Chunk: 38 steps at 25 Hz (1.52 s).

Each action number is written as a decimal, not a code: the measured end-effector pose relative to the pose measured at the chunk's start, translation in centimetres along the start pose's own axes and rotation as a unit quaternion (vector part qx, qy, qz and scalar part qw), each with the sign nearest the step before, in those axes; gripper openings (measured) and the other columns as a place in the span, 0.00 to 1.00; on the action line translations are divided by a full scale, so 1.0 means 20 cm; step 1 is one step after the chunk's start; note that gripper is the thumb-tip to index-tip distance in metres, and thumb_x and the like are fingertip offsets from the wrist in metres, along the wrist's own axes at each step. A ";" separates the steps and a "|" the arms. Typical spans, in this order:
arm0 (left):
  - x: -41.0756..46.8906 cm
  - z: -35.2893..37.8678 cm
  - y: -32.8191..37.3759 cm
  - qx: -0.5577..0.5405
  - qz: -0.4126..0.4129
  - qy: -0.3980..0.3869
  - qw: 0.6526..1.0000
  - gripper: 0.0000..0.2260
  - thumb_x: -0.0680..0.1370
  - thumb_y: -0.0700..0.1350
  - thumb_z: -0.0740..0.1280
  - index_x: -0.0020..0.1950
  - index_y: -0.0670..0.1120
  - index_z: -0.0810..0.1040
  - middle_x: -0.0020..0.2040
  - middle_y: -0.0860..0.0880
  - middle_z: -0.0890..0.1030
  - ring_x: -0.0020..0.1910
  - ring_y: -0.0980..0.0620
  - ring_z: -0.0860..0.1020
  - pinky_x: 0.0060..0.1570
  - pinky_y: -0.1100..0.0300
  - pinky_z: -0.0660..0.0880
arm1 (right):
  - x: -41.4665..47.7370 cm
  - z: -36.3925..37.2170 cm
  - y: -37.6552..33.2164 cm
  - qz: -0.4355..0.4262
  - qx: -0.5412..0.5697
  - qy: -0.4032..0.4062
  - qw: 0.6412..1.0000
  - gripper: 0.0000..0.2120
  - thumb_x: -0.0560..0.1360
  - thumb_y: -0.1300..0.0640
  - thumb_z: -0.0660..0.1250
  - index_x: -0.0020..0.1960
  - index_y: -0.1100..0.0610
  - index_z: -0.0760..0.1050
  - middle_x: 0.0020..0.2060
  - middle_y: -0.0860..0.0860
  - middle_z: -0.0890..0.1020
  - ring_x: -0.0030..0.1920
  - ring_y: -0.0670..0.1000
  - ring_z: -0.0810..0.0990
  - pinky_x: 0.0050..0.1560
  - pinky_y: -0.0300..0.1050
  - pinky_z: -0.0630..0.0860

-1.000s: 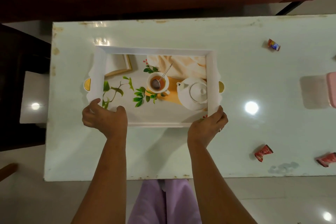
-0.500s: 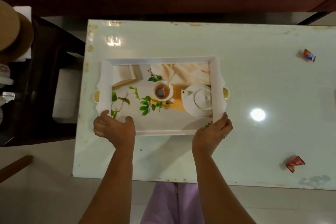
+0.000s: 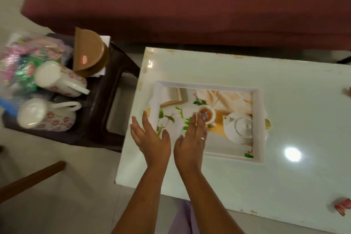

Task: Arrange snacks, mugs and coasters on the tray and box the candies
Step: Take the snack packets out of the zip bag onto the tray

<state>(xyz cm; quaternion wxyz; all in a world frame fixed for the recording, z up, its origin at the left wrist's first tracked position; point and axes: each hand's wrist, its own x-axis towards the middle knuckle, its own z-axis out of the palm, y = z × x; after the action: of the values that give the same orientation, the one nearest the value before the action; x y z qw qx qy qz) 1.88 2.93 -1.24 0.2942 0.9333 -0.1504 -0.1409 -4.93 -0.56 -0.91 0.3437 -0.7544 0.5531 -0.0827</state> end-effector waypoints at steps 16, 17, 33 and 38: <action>0.68 -1.07 -0.44 -0.259 -0.229 0.289 0.893 0.20 0.74 0.42 0.68 0.65 0.51 0.69 0.71 0.47 0.64 0.70 0.46 0.64 0.67 0.47 0.67 | -0.08 0.12 -1.13 -0.219 0.122 -0.087 0.964 0.20 0.76 0.61 0.61 0.68 0.54 0.68 0.69 0.49 0.64 0.69 0.49 0.63 0.67 0.40 0.65; 0.76 -1.11 -0.51 -0.336 -0.281 0.277 0.855 0.19 0.75 0.42 0.66 0.65 0.52 0.69 0.69 0.47 0.67 0.67 0.47 0.68 0.66 0.49 0.70 | -0.07 0.18 -1.26 -0.223 0.140 -0.081 0.961 0.19 0.76 0.62 0.61 0.66 0.55 0.70 0.67 0.50 0.66 0.67 0.49 0.65 0.65 0.37 0.64; 1.54 -1.36 -0.94 -0.588 -0.367 0.026 0.720 0.12 0.78 0.39 0.63 0.61 0.39 0.74 0.41 0.46 0.79 0.37 0.52 0.78 0.42 0.57 0.78 | 0.06 0.91 -2.07 -0.292 -0.103 -0.216 0.926 0.26 0.76 0.60 0.62 0.72 0.58 0.60 0.76 0.54 0.52 0.76 0.57 0.45 0.73 0.52 0.55; 1.58 -1.50 -0.70 -0.662 -0.256 0.042 0.703 0.09 0.76 0.39 0.66 0.56 0.40 0.78 0.43 0.45 0.80 0.40 0.51 0.80 0.42 0.58 0.80 | 0.10 0.86 -2.05 -0.336 -0.098 -0.190 0.917 0.31 0.76 0.55 0.63 0.75 0.53 0.53 0.76 0.54 0.50 0.76 0.58 0.42 0.75 0.58 0.52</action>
<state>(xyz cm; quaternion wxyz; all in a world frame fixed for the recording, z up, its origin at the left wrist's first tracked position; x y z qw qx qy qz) 44.10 17.53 8.51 0.7946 0.5063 0.2389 -0.2348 36.43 11.31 10.65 0.3185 -0.9273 0.1967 0.0067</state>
